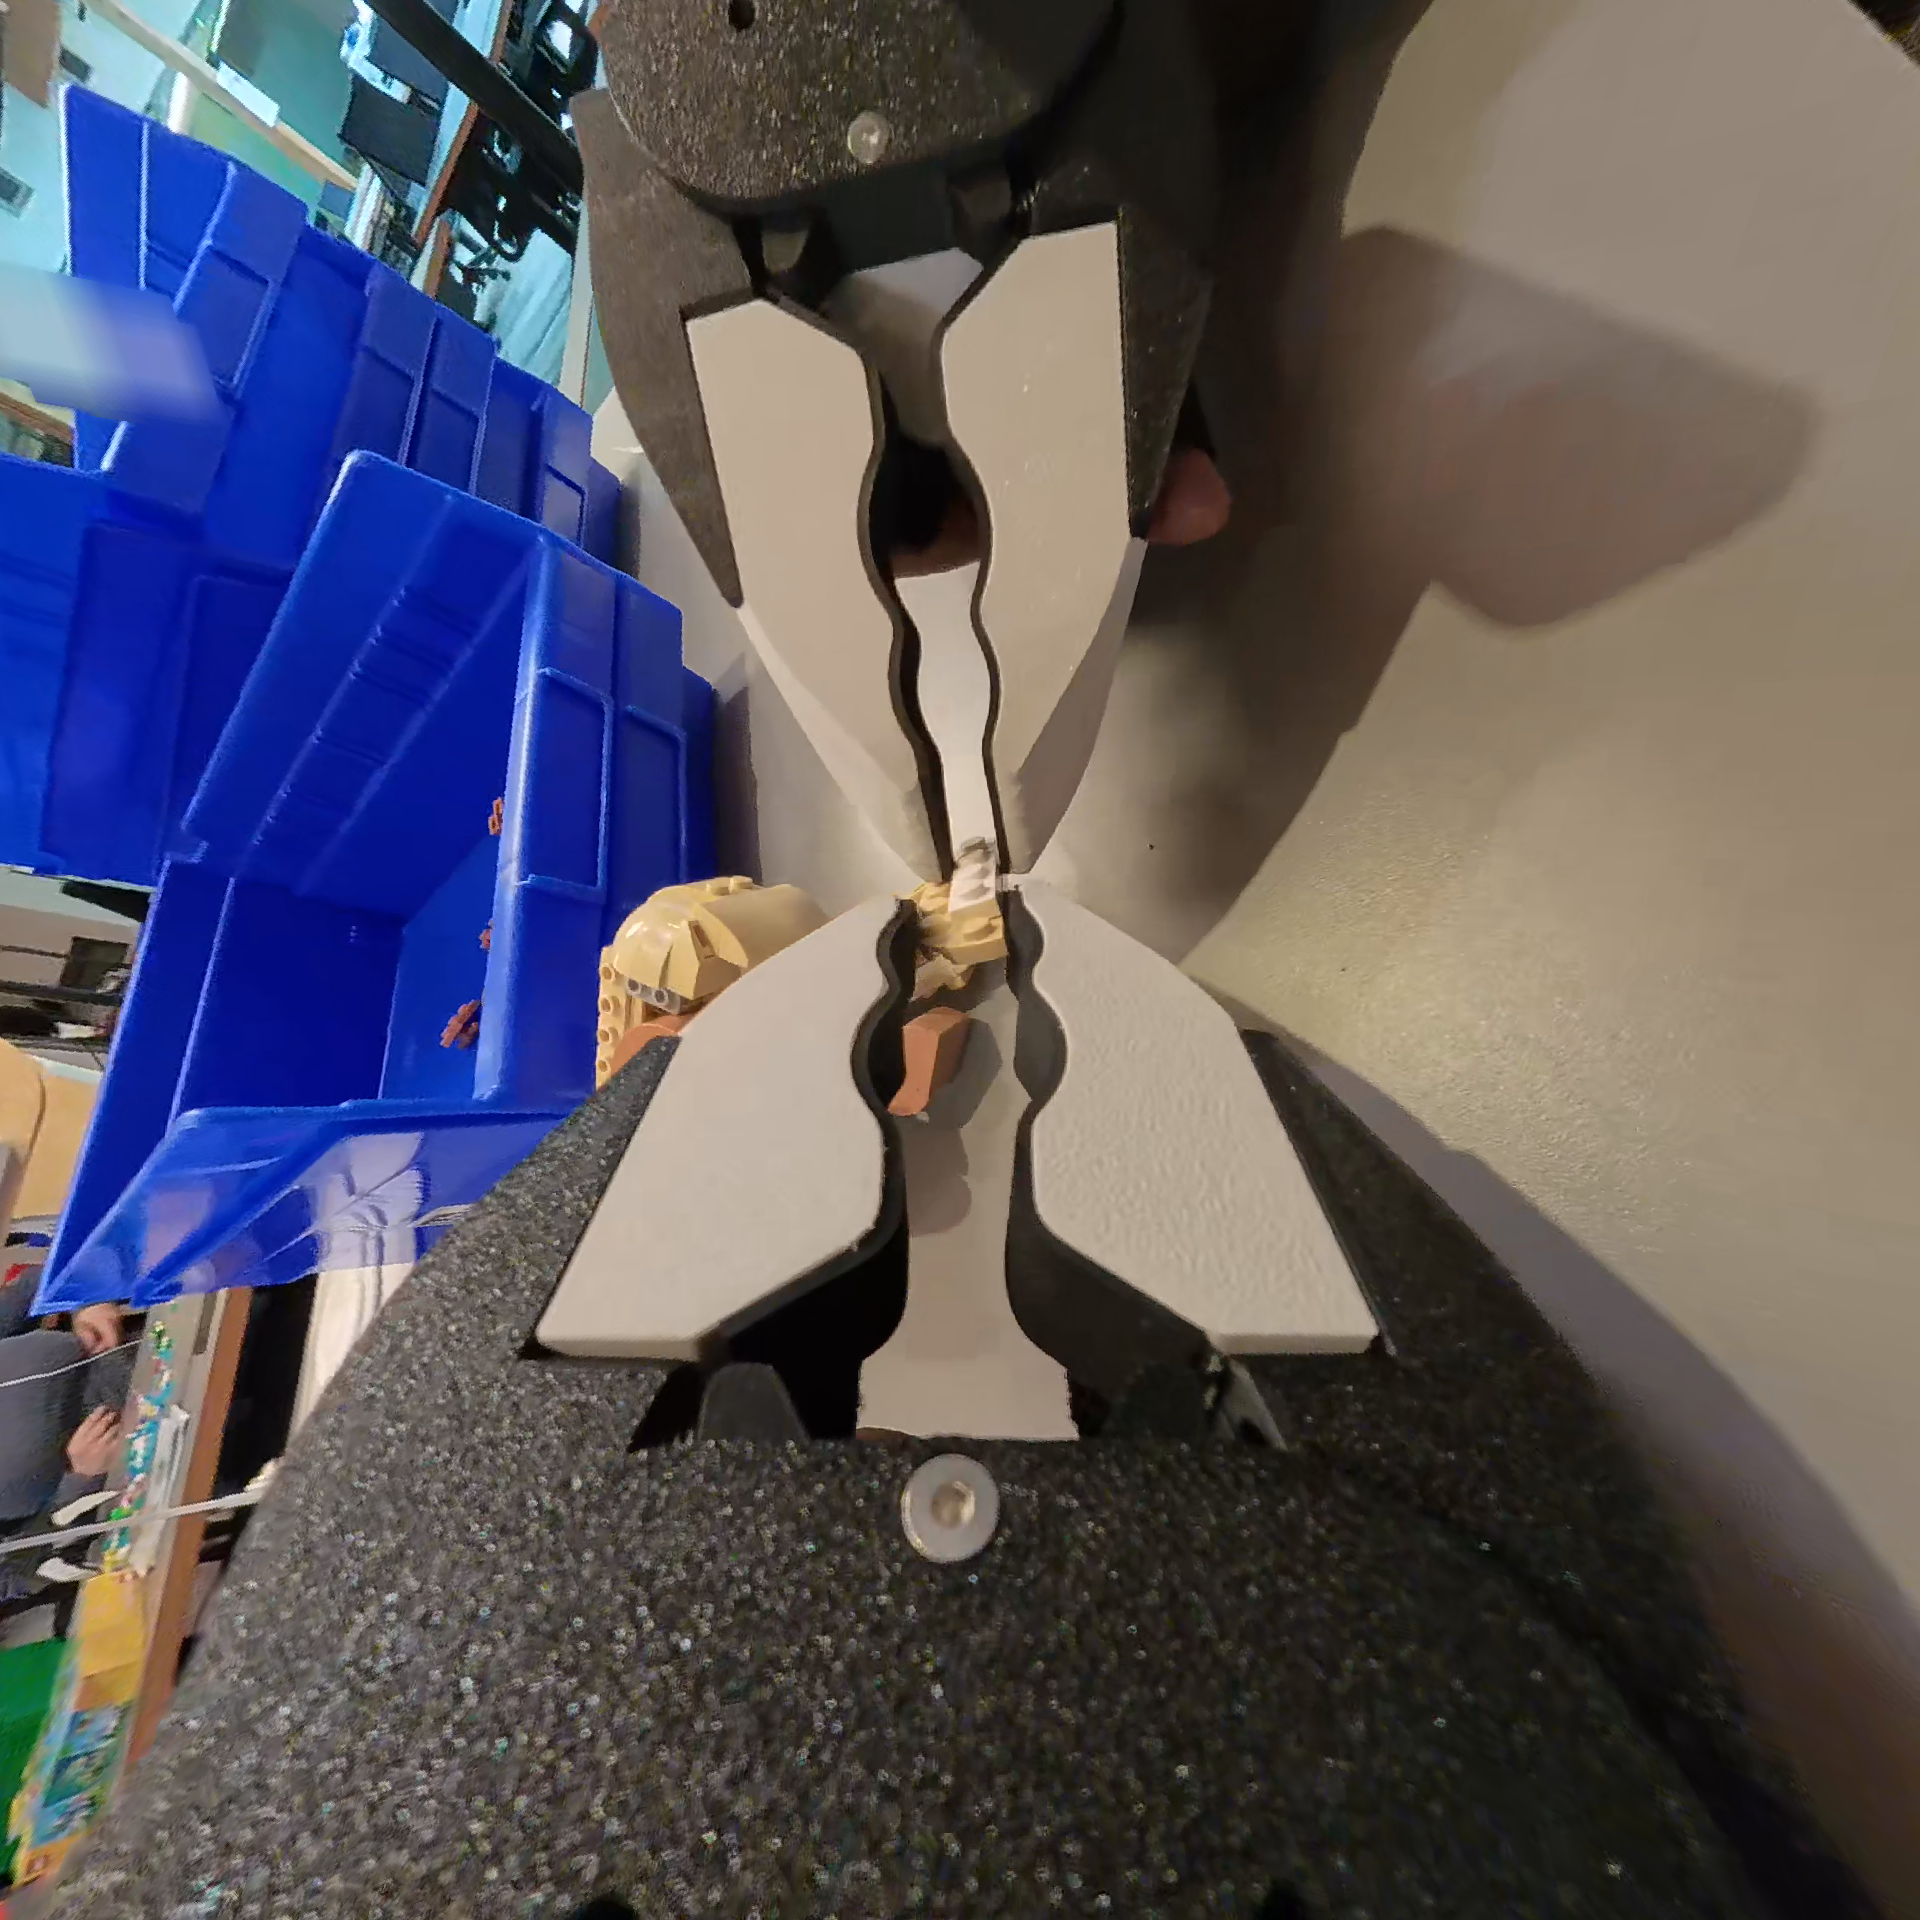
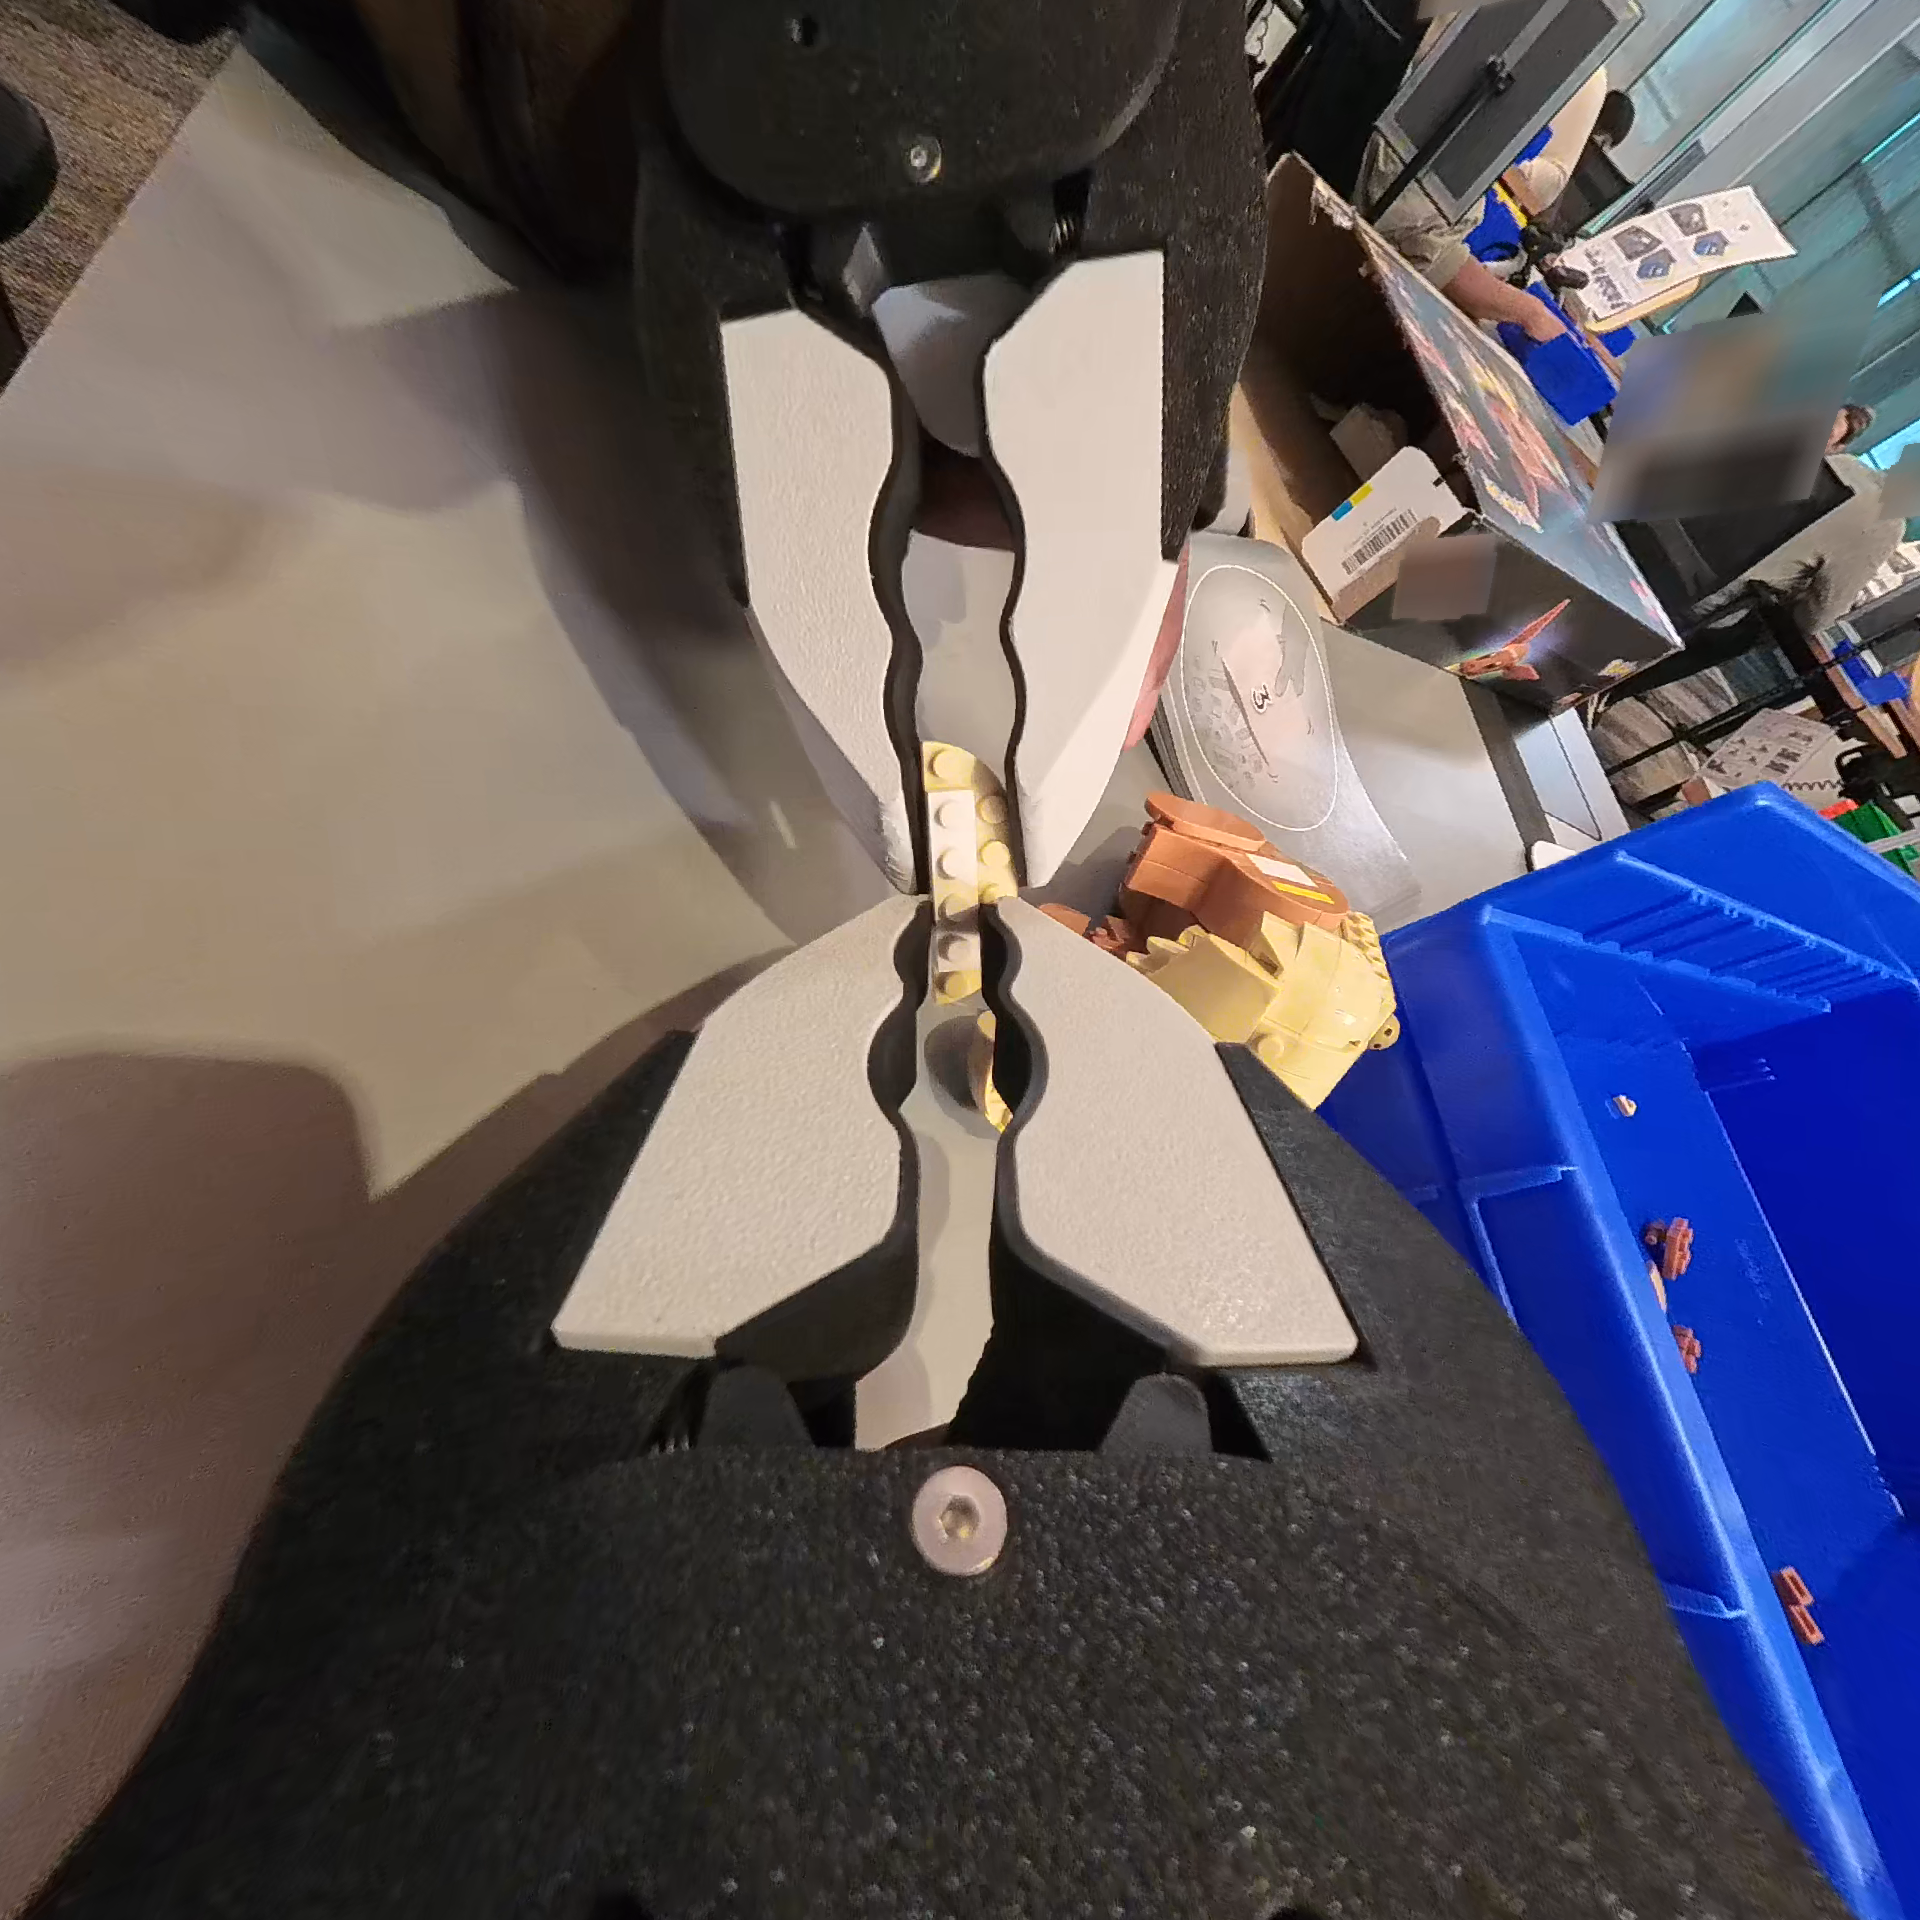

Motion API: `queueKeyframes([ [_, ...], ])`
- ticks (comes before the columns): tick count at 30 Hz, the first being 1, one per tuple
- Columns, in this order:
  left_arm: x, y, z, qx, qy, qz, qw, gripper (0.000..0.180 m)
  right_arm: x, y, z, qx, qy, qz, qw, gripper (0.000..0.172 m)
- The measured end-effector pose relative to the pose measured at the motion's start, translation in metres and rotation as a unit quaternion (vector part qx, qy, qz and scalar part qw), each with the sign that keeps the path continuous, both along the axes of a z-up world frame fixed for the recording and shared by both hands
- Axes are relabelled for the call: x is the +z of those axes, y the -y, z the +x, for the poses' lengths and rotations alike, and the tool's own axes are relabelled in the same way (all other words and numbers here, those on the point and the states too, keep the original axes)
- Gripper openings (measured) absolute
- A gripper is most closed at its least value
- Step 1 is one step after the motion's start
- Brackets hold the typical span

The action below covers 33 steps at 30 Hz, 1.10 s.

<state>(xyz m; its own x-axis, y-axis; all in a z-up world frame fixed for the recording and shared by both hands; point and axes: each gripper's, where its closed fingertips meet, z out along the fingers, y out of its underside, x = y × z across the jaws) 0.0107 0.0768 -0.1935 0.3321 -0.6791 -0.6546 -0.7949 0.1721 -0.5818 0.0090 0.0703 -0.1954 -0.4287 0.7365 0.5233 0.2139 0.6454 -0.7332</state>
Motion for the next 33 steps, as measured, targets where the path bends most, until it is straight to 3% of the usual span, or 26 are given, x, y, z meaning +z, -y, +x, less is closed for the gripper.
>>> queueKeyframes([
  [7, 0.0, 0.001, 0.001, -0.007, -0.02, 0.021, 1.0, 0.017, 0.0, 0.001, 0.002, 0.003, 0.003, 0.011, 1.0, 0.008],
  [13, 0.004, 0.006, 0.005, -0.039, -0.063, 0.078, 0.994, 0.016, 0.004, 0.007, 0.006, 0.023, 0.02, -0.035, 0.999, 0.008],
  [26, -0.01, 0.004, 0.001, -0.032, -0.157, 0.103, 0.982, 0.014, -0.006, 0.007, 0.007, 0.023, 0.038, 0.025, 0.999, 0.008],
  [33, -0.012, 0.004, -0.002, -0.03, -0.145, 0.092, 0.985, 0.013, -0.005, 0.007, 0.007, 0.016, 0.074, -0.094, 0.993, 0.007],
])
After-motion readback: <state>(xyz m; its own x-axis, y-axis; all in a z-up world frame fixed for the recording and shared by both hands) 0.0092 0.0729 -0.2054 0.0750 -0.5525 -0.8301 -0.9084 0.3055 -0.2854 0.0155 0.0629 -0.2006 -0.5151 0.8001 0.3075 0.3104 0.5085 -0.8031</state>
